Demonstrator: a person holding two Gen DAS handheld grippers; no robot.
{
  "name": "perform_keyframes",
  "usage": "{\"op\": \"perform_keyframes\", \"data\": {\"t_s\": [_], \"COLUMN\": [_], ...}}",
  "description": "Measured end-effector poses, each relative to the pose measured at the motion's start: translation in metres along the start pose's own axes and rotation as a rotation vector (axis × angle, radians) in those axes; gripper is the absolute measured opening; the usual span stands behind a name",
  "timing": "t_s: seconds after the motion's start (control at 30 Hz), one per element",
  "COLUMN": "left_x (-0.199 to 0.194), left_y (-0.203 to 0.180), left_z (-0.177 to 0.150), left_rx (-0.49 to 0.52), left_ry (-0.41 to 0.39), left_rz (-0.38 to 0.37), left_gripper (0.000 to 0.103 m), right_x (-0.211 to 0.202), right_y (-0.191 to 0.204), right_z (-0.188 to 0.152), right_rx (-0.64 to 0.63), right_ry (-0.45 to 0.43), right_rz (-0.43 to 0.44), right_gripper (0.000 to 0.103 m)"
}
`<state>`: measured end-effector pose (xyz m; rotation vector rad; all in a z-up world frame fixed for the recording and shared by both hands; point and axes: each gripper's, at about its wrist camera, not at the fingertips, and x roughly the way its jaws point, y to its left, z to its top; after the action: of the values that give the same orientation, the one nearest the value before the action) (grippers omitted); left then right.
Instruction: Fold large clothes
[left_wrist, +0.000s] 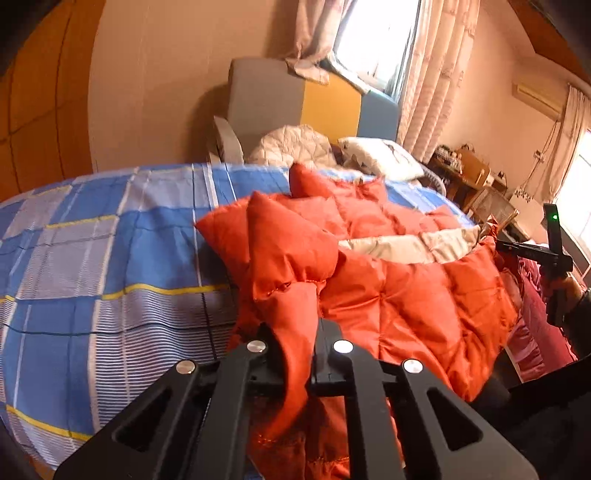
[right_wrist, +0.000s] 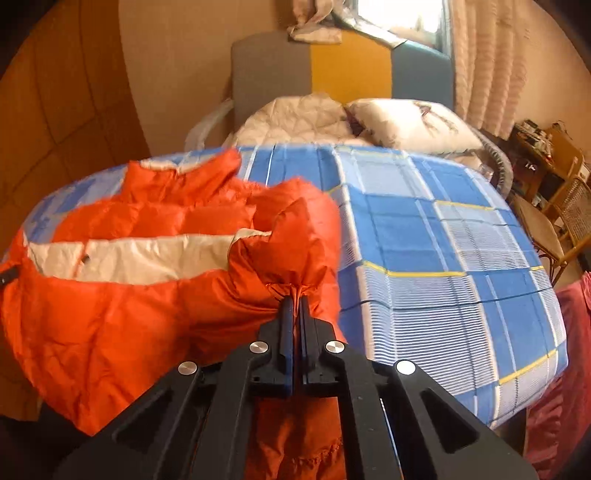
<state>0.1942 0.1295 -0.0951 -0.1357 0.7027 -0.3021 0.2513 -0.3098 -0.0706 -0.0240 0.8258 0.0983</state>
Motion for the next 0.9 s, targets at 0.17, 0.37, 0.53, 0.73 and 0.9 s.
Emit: {"op": "perform_keyframes", "data": {"t_s": [0.17,0.37,0.53,0.73,0.9], "left_x": [-0.031,-0.048,-0.018,0.037,0.081], "left_y": [-0.006,0.001,0.012,0.030,0.043], "left_z": [0.006,0.033,0.072,0.112,0.135], "left_rx": [0.019,-0.007,-0.030,-0.086,-0.121], "left_ry": [-0.067,-0.165,-0.189,-0.170,-0.140], "left_rz": [0.012,0.016,0.040,0.074,0.106], "left_gripper": [0.005,0.005,0.005,0.005,0.005], "right_x": [-0.042,-0.052,-0.016,0.032,0.070], "right_y": [0.000,0.000,-0.006,-0.013,-0.019], "right_z": [0.015,0.047,0.077,0.105,0.123], "right_rx": [-0.012,0.008,0.066,0.131,0.169], "right_ry": [-0.100,-0.184,-0.186,-0.168,-0.142], "right_rz": [-0.015,-0.018,-0.034,-0.060,-0.095], "right_gripper": [0.001,0.001,0.001,0.001,0.001]}}
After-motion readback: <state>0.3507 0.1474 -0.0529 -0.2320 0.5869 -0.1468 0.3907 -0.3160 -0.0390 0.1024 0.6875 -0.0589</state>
